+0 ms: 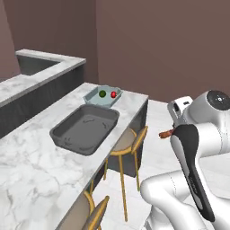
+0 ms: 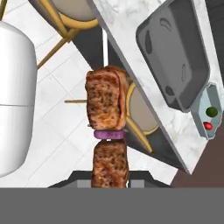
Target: Place the cold items (lime and tomato) from the fridge in one tupperware on the dining counter. Place the warm items (hot dog and kebab skewer) in the stove area in another tupperware.
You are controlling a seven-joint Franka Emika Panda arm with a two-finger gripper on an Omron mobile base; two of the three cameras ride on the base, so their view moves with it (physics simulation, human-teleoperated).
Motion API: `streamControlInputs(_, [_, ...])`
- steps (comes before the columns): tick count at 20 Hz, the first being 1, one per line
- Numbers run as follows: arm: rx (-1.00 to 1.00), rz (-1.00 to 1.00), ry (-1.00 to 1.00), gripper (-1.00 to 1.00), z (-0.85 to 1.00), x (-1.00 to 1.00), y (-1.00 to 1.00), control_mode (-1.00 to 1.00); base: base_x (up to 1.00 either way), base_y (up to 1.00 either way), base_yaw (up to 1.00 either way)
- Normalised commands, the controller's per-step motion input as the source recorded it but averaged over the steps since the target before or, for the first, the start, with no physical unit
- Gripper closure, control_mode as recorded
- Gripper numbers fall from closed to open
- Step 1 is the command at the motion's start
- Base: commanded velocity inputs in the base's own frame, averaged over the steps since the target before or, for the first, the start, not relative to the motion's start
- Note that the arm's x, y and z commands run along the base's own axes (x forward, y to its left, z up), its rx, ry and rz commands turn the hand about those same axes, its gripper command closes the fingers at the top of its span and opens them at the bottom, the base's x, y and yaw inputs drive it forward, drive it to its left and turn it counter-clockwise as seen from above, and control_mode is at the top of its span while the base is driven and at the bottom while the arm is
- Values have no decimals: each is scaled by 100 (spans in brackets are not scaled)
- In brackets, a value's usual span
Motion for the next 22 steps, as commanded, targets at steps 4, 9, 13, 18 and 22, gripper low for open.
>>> streamControlInputs(4, [0, 0, 0, 100, 0, 0, 0, 100, 81, 1, 47])
streamControlInputs(9, [0, 0, 0, 100, 0, 0, 0, 100, 81, 0, 48])
streamControlInputs(13, [0, 0, 0, 100, 0, 0, 0, 100, 65, 0, 49])
streamControlInputs(18, [0, 0, 0, 100, 0, 0, 0, 100, 58, 0, 46])
streamControlInputs(22, [0, 0, 0, 100, 0, 0, 0, 100, 44, 0, 42])
